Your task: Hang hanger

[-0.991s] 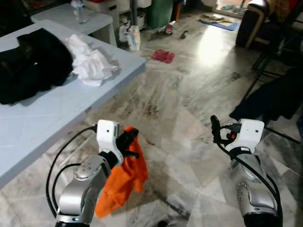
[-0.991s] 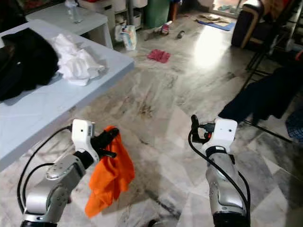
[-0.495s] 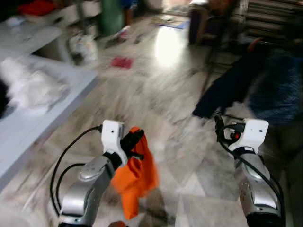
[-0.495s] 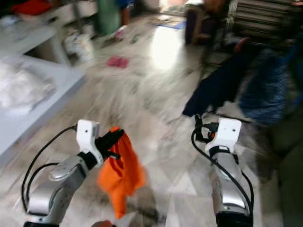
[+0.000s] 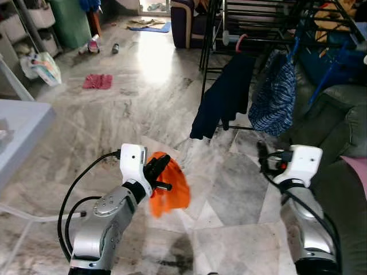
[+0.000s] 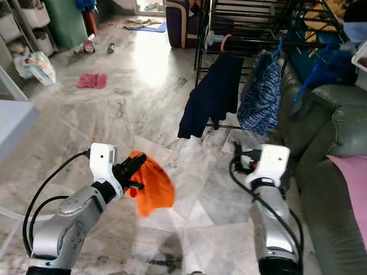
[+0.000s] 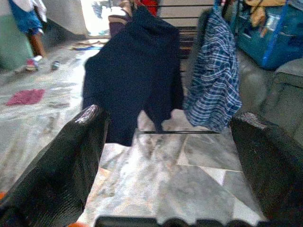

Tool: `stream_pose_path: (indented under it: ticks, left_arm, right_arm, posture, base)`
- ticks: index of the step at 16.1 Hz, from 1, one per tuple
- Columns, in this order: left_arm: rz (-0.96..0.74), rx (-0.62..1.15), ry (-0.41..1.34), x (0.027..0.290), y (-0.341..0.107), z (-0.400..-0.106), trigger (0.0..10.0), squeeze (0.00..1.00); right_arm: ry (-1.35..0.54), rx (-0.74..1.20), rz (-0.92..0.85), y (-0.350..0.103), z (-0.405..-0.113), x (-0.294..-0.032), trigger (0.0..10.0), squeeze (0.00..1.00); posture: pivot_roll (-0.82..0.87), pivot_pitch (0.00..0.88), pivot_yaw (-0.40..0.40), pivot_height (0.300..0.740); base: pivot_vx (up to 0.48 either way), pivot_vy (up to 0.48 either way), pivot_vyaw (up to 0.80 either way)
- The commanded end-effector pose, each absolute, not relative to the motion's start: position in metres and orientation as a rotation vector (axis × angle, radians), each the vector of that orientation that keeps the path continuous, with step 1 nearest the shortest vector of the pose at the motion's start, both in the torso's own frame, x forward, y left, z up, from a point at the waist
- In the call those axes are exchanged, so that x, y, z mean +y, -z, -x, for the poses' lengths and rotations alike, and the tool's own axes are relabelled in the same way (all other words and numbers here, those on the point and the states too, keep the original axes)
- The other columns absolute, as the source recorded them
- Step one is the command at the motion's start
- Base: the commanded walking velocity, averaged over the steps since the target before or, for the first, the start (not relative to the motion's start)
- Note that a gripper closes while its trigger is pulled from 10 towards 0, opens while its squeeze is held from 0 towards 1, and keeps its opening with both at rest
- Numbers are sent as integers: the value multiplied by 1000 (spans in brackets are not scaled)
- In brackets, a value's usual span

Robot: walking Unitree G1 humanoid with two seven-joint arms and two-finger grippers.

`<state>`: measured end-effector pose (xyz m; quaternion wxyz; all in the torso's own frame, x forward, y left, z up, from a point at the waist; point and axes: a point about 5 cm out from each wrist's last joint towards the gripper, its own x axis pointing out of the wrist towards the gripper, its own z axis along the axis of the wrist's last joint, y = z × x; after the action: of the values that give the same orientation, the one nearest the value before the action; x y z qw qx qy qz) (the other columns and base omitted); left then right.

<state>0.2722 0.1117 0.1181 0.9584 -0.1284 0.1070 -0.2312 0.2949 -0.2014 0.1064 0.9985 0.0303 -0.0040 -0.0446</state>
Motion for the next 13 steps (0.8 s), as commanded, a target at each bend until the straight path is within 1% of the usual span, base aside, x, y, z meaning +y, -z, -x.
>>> stream_pose_path:
  ticks: [1,6,8,13]
  left_arm:
    - [261,206,471,112,-122,-271,10000,0]
    - [285,227,474,111,-121,-271,10000,0]
    - [283,232,481,111,-121,-271,10000,0]
    - [284,239,484,111,-120,-270,10000,0]
  right_arm:
    - [85,-10,-62,-108,-295,-201,10000,0]
    - [89,-5,-56,-107,-295,-202,10000,0]
    - [89,-3,-56,-107,-294,-202,10000,0]
    - [88,1,-54,-106,-294,-201,10000,0]
  posture:
    - [1,83,-10,740]
    - [-2,85,-10,740]
    - [-2,86,-9,740]
    - [-2,88,-10,740]
  base:
    - [0,0,0]
    - [0,0,0]
    - [-120,0,0]
    - [-256,0,0]
